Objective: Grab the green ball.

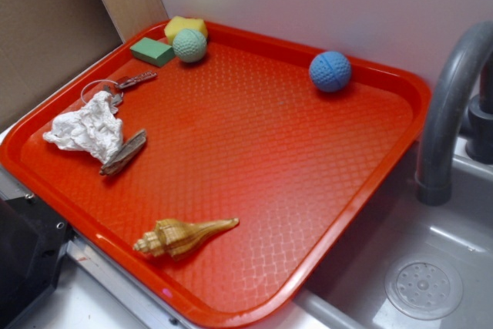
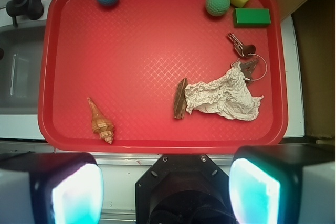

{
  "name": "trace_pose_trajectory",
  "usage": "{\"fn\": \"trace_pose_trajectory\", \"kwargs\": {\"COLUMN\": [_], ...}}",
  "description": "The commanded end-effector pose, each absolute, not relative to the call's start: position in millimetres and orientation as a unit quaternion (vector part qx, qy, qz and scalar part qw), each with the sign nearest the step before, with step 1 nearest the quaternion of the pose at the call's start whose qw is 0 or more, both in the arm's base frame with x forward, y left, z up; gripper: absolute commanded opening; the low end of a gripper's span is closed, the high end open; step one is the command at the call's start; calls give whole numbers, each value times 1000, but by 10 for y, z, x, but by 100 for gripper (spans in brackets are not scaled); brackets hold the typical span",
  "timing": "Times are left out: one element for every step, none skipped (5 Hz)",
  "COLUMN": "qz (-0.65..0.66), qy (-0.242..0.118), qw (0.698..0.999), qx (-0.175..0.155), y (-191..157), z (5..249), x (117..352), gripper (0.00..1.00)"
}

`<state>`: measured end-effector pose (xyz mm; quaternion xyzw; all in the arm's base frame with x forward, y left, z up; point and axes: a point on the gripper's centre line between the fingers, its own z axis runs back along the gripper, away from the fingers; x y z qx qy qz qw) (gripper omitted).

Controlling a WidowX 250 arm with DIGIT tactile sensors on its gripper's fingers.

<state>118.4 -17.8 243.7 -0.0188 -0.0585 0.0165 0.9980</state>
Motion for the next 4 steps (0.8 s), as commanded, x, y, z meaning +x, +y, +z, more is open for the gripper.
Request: {"fn": "trace_pose_trajectory", "kwargs": {"qz": [17,102,145,159], "qy": [-58,-109,-136,-141], "qw": [998,988,980,977], "qx": [-19,43,18,28], "y": [-178,142,353,557], "z": [2437,1937,1671,1439], "x": [1184,1684,2188,2682], "gripper": [100,100,100,100]}}
